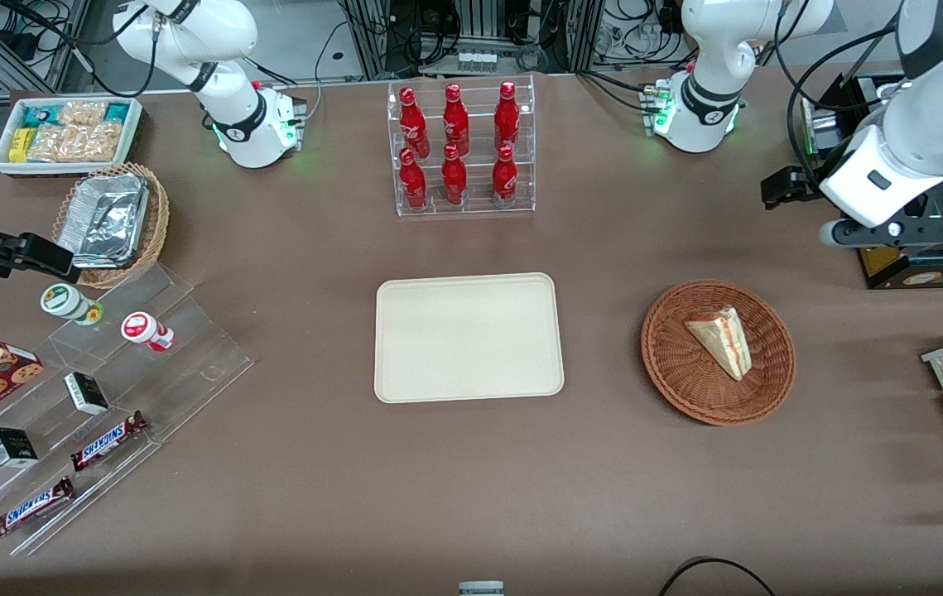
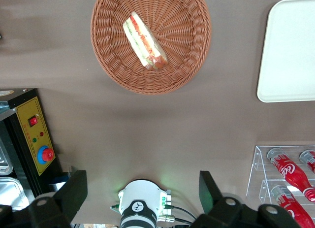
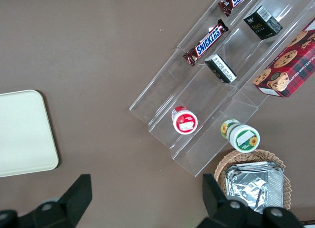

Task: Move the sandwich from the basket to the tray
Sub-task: 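Move the left gripper over the sandwich in the wicker basket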

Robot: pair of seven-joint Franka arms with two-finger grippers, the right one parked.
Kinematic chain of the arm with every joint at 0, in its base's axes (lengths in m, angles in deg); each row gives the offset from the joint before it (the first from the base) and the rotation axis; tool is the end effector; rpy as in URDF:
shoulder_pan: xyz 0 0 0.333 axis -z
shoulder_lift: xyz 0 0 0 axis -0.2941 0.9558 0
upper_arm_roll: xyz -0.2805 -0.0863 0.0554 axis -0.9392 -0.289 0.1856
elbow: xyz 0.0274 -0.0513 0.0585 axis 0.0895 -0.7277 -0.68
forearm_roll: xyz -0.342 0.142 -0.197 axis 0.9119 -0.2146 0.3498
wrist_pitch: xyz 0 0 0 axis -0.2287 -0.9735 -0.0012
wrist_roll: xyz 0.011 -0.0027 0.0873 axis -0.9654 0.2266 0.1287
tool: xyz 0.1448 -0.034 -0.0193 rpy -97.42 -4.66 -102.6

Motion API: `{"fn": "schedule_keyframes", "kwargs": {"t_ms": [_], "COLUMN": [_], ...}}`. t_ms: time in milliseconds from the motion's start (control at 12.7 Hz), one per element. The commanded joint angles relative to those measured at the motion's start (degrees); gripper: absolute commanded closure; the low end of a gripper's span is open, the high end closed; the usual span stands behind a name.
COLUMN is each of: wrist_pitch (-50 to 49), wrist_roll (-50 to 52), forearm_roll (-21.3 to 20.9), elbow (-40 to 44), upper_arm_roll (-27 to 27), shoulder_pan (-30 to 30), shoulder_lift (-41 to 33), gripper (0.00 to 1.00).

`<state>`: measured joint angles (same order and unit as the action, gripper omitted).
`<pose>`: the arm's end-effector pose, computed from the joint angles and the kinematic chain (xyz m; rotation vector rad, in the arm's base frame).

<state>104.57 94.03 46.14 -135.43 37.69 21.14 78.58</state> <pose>0.5304 -0.0942 0.5364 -3.0669 0.0347 0.3927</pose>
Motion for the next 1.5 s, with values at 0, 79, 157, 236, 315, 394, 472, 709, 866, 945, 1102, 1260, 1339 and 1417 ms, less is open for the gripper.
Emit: {"fn": "schedule_keyframes", "kwargs": {"t_ms": [0,79,157,236,315,394,472,709,866,945,1102,1260,1339,1417], "wrist_pitch": [-0.24,0.46,1.25,1.52,2.30,3.70,6.33,14.14,18.56,21.36,28.82,35.50,38.75,41.14], "wrist_roll": [-0.81,-0.89,-0.90,-0.90,-0.90,-0.98,-0.98,-0.98,-0.98,-0.98,-0.98,-0.81,-0.55,-0.28], "forearm_roll": [0.77,0.77,0.77,0.68,0.68,0.51,0.07,-0.37,-0.64,-1.51,-2.66,-2.66,-2.66,-2.57], "elbow": [0.43,0.43,0.35,0.35,-0.09,-1.05,-2.89,-11.40,-14.67,-16.51,-22.47,-26.97,-28.64,-29.53], "upper_arm_roll": [1.61,1.61,1.61,1.61,1.53,1.53,1.53,1.53,1.53,1.53,1.52,1.53,1.61,1.79], "shoulder_pan": [1.41,1.50,1.50,1.50,1.50,1.59,1.59,1.59,1.59,1.59,1.59,1.33,0.98,0.89], "shoulder_lift": [-0.34,-0.42,-0.25,0.28,0.89,1.24,1.34,0.90,1.42,1.77,1.25,1.34,1.42,1.69], "gripper": [0.00,0.00,0.00,0.00,0.00,0.00,0.00,0.00,0.00,0.00,0.00,0.00,0.00,0.00]}}
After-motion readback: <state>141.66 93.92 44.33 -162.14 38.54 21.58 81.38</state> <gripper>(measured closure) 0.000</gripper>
